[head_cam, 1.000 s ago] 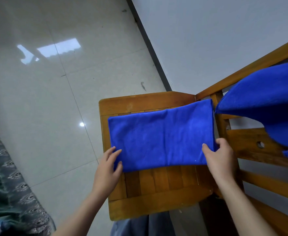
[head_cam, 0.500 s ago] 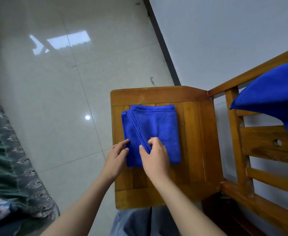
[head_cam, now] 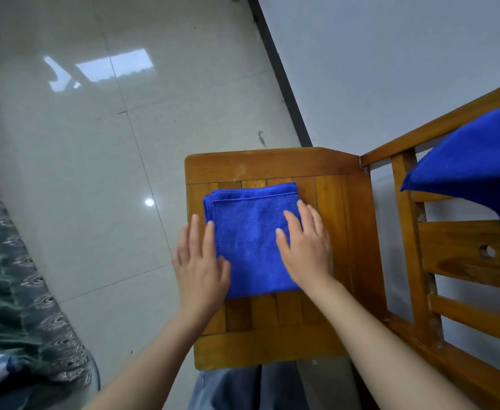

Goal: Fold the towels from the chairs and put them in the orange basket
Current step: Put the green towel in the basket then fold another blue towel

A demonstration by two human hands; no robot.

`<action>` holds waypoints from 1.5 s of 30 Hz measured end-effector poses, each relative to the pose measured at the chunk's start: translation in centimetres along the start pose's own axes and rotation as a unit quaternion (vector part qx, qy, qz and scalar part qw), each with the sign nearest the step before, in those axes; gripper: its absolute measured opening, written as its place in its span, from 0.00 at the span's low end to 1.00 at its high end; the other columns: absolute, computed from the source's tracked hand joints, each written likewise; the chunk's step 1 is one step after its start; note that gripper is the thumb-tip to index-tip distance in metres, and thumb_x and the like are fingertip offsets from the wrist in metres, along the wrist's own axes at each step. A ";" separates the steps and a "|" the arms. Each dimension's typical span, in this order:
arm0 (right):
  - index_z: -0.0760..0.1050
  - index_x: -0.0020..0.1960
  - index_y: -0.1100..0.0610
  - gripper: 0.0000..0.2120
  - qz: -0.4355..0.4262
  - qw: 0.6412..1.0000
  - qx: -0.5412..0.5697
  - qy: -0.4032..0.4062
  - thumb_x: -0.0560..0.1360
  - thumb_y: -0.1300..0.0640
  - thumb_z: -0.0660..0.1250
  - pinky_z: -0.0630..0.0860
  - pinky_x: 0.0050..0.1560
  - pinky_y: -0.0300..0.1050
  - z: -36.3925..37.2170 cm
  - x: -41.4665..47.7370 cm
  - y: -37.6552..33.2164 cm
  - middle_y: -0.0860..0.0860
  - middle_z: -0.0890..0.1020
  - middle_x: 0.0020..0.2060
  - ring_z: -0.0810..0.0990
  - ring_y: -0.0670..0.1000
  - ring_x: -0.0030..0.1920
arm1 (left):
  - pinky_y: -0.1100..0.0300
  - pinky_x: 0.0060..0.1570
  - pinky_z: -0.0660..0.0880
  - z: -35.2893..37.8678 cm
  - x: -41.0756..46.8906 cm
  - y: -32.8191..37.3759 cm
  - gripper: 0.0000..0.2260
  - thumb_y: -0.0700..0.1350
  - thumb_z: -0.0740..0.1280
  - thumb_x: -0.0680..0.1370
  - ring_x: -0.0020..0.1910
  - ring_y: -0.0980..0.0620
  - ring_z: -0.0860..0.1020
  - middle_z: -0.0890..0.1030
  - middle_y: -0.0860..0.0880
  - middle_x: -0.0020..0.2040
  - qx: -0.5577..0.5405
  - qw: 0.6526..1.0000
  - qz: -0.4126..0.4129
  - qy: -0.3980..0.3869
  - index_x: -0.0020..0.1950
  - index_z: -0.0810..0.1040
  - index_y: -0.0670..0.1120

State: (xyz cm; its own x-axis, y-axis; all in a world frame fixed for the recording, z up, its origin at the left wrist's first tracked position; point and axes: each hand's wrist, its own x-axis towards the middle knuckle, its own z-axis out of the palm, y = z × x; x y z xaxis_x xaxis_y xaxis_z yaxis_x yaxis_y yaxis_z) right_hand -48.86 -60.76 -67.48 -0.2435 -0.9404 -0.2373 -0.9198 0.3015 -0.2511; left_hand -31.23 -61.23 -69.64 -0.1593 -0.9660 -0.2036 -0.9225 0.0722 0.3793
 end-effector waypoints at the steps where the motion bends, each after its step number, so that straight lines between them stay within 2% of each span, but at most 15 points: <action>1: 0.75 0.62 0.62 0.24 -0.043 0.998 -0.045 -0.007 0.75 0.48 0.55 0.73 0.60 0.55 0.5 0.6 0.7 0.60 0.74 0.64 0.72 0.61 0.66 | 0.44 0.66 0.59 0.7 0.4 0.3 0.27 0.47 0.55 0.71 0.74 0.43 0.52 0.65 0.37 0.71 0.041 0.997 0.060 -0.003 0.69 0.63 0.41; 4: 0.63 0.69 0.62 0.32 -0.155 0.980 -0.119 -0.049 0.74 0.42 0.50 0.69 0.63 0.59 3.0 1.5 2.6 0.60 0.70 0.69 0.62 0.57 0.70 | 0.45 0.70 0.48 3.0 1.9 0.5 0.28 0.53 0.54 0.74 0.76 0.46 0.46 0.60 0.40 0.73 0.127 0.977 0.170 -0.024 0.71 0.59 0.40; 7: 0.56 0.71 0.61 0.34 -0.160 0.977 -0.135 -0.049 0.74 0.39 0.48 0.65 0.66 0.59 4.8 2.0 4.1 0.58 0.67 0.71 0.58 0.55 0.71 | 0.47 0.70 0.44 4.6 3.2 -0.3 0.32 0.60 0.51 0.75 0.74 0.45 0.53 0.61 0.40 0.73 0.152 0.976 0.150 -0.051 0.72 0.56 0.40; 12: 0.59 0.72 0.60 0.35 -0.157 0.976 -0.142 -0.045 0.73 0.39 0.49 0.63 0.67 0.60 5.9 2.5 4.3 0.57 0.66 0.71 0.61 0.55 0.72 | 0.48 0.70 0.42 5.4 3.6 -0.9 0.33 0.62 0.47 0.77 0.73 0.44 0.54 0.56 0.42 0.73 0.153 0.975 0.147 -0.059 0.73 0.54 0.40; 16: 0.65 0.71 0.61 0.34 -0.151 0.979 -0.132 -0.045 0.73 0.39 0.49 0.66 0.66 0.59 3.9 1.6 4.1 0.58 0.68 0.70 0.64 0.56 0.71 | 0.48 0.70 0.42 3.9 3.3 -0.4 0.34 0.64 0.39 0.78 0.74 0.45 0.52 0.59 0.40 0.74 0.153 0.976 0.129 -0.084 0.73 0.53 0.40; 20: 0.65 0.68 0.58 0.28 -0.225 0.968 -0.110 0.022 0.73 0.43 0.55 0.61 0.67 0.56 3.1 -2.4 5.9 0.60 0.71 0.68 0.61 0.58 0.70 | 0.44 0.70 0.47 2.4 0.2 0.0 0.31 0.59 0.53 0.75 0.76 0.45 0.43 0.57 0.38 0.73 0.120 0.969 0.215 -0.010 0.72 0.58 0.41; 22: 0.70 0.66 0.57 0.29 -0.282 0.952 -0.122 -0.001 0.70 0.43 0.63 0.66 0.65 0.55 4.0 -4.7 6.7 0.59 0.73 0.66 0.62 0.58 0.69 | 0.40 0.68 0.54 3.0 -2.3 -0.2 0.33 0.56 0.60 0.70 0.75 0.41 0.48 0.58 0.39 0.71 0.137 0.952 0.274 -0.018 0.71 0.60 0.43; 25: 0.71 0.64 0.58 0.36 -0.254 0.958 -0.119 -0.050 0.59 0.50 0.77 0.75 0.58 0.55 5.2 -7.1 6.6 0.59 0.75 0.64 0.64 0.59 0.67 | 0.36 0.57 0.69 4.2 -4.9 -1.0 0.42 0.47 0.76 0.57 0.68 0.38 0.60 0.63 0.41 0.69 0.174 0.946 0.264 -0.068 0.68 0.64 0.46; 28: 0.67 0.62 0.59 0.26 -0.257 0.958 -0.130 0.009 0.66 0.57 0.70 0.79 0.52 0.53 6.6 -9.4 6.1 0.61 0.79 0.59 0.67 0.61 0.62 | 0.36 0.51 0.73 4.7 -6.5 -1.4 0.42 0.42 0.79 0.56 0.66 0.38 0.63 0.64 0.41 0.67 0.163 0.953 0.248 -0.064 0.67 0.65 0.46; 31: 0.68 0.57 0.58 0.14 -0.251 0.959 -0.119 0.058 0.71 0.60 0.57 0.81 0.46 0.51 7.7 -12.2 6.1 0.60 0.82 0.52 0.69 0.61 0.58 | 0.39 0.49 0.75 5.0 -8.9 -2.1 0.42 0.48 0.79 0.55 0.64 0.38 0.65 0.65 0.41 0.66 0.159 0.941 0.288 -0.071 0.66 0.66 0.47; 34: 0.69 0.54 0.56 0.12 -0.260 0.956 -0.103 0.087 0.71 0.61 0.58 0.81 0.42 0.49 8.6 -16.2 6.2 0.60 0.83 0.49 0.70 0.61 0.55 | 0.42 0.49 0.75 5.1 -12.8 -3.7 0.48 0.57 0.79 0.50 0.63 0.39 0.70 0.70 0.40 0.66 0.170 0.923 0.317 -0.134 0.67 0.66 0.48; 36: 0.69 0.54 0.54 0.12 -0.266 0.954 -0.088 0.104 0.71 0.61 0.58 0.80 0.42 0.49 9.2 -18.6 6.0 0.62 0.80 0.51 0.71 0.61 0.54 | 0.42 0.51 0.74 5.6 -15.6 -4.7 0.36 0.55 0.73 0.63 0.62 0.39 0.72 0.71 0.40 0.66 0.192 0.914 0.337 -0.117 0.67 0.65 0.49; 38: 0.69 0.55 0.53 0.13 -0.263 0.954 -0.084 0.117 0.72 0.61 0.58 0.80 0.42 0.49 9.5 -20.2 5.5 0.61 0.74 0.53 0.71 0.61 0.53 | 0.43 0.51 0.74 6.1 -17.5 -5.5 0.19 0.43 0.55 0.76 0.61 0.40 0.70 0.68 0.41 0.66 0.181 0.923 0.331 -0.075 0.67 0.66 0.50; 40: 0.69 0.54 0.52 0.13 -0.254 0.956 -0.084 0.121 0.71 0.61 0.58 0.79 0.39 0.47 9.7 -21.4 4.8 0.60 0.76 0.51 0.72 0.60 0.52 | 0.43 0.47 0.76 6.3 -18.5 -5.6 0.19 0.38 0.52 0.75 0.59 0.40 0.69 0.68 0.40 0.63 0.167 0.932 0.318 -0.047 0.65 0.68 0.50; 45: 0.68 0.49 0.55 0.10 -0.268 0.957 -0.063 0.094 0.68 0.62 0.59 0.78 0.33 0.42 8.5 -21.6 4.6 0.56 0.84 0.40 0.83 0.58 0.42 | 0.52 0.37 0.76 6.1 -17.6 -4.8 0.17 0.41 0.56 0.69 0.50 0.41 0.70 0.70 0.42 0.56 0.136 0.937 0.323 -0.009 0.57 0.70 0.46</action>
State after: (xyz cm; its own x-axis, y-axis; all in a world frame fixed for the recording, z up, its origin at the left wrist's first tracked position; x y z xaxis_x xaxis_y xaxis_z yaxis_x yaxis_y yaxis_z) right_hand -45.18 -37.76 -71.47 0.2328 -0.9699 0.0707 -0.9551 -0.2417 -0.1714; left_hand -26.13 -43.07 -73.37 -0.7186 -0.6949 -0.0269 -0.6867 0.7030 0.1851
